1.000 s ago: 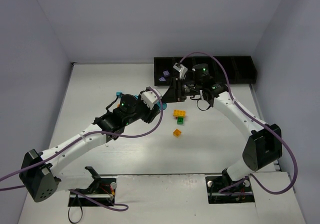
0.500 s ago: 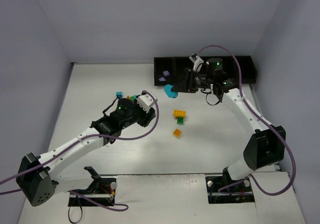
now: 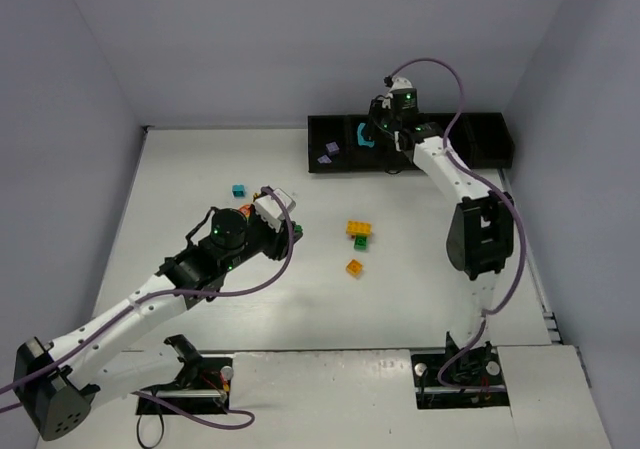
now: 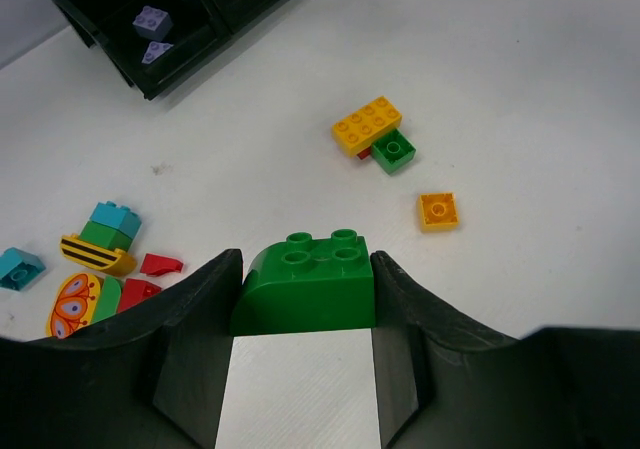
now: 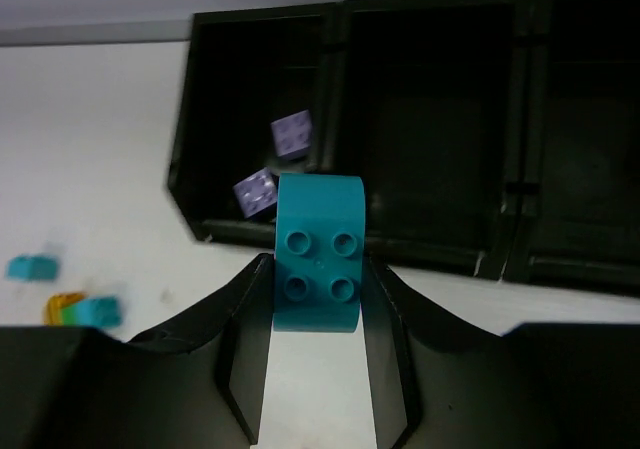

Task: Sort the legos into containers by color

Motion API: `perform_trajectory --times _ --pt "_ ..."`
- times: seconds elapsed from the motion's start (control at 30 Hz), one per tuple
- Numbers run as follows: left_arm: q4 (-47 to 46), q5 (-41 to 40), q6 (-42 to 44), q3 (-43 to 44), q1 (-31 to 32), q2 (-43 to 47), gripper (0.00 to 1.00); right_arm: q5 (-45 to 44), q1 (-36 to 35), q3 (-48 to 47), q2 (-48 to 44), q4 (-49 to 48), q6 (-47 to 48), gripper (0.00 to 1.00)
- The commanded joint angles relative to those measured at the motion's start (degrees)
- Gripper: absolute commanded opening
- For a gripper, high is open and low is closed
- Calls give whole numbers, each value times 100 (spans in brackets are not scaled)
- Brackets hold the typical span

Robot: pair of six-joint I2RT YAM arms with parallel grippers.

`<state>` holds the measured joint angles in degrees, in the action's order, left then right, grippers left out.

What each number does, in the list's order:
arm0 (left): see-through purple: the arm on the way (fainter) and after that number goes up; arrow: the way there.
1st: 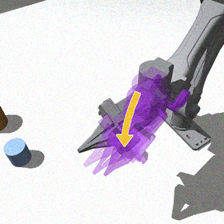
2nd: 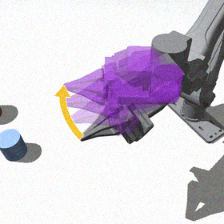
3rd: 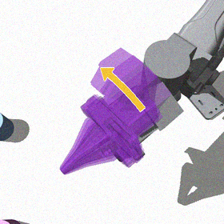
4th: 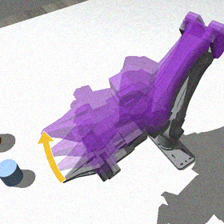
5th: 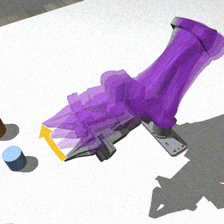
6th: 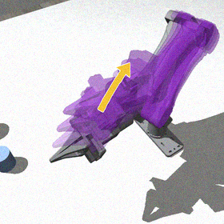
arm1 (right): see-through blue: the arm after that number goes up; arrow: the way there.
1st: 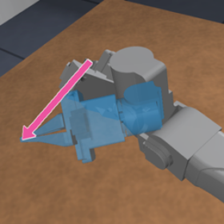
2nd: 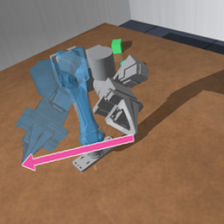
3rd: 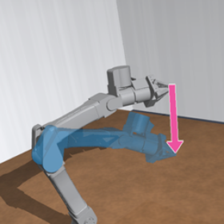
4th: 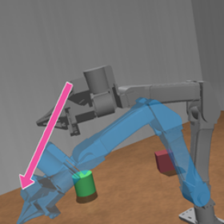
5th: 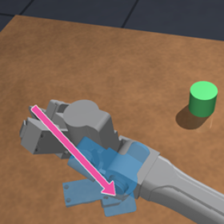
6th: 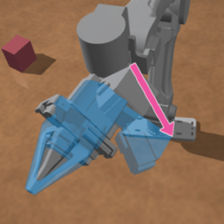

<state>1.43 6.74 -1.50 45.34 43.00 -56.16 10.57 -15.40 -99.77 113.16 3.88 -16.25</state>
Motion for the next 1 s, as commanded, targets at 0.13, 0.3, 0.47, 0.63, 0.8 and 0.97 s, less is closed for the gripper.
perform_trajectory --times 0.13,0.3,0.47,0.63,0.8,0.97 --pt "-152 29 -97 1 -55 483 0 -934 90 -1492 1330 -265 236 4" --pt "39 38 62 -52 -55 615 0 -819 98 -2055 1876 -265 342 47" --pt "85 160 132 27 -55 580 0 -653 142 -2012 1711 -248 377 70" --pt "41 371 501 62 -55 475 0 584 134 -880 437 -203 246 62" --pt "-46 477 843 115 -64 343 1 3211 -24 465 -1127 -72 -88 61" --pt "-46 653 1107 326 -64 71 1 4707 -340 1441 -1832 -19 -326 71"
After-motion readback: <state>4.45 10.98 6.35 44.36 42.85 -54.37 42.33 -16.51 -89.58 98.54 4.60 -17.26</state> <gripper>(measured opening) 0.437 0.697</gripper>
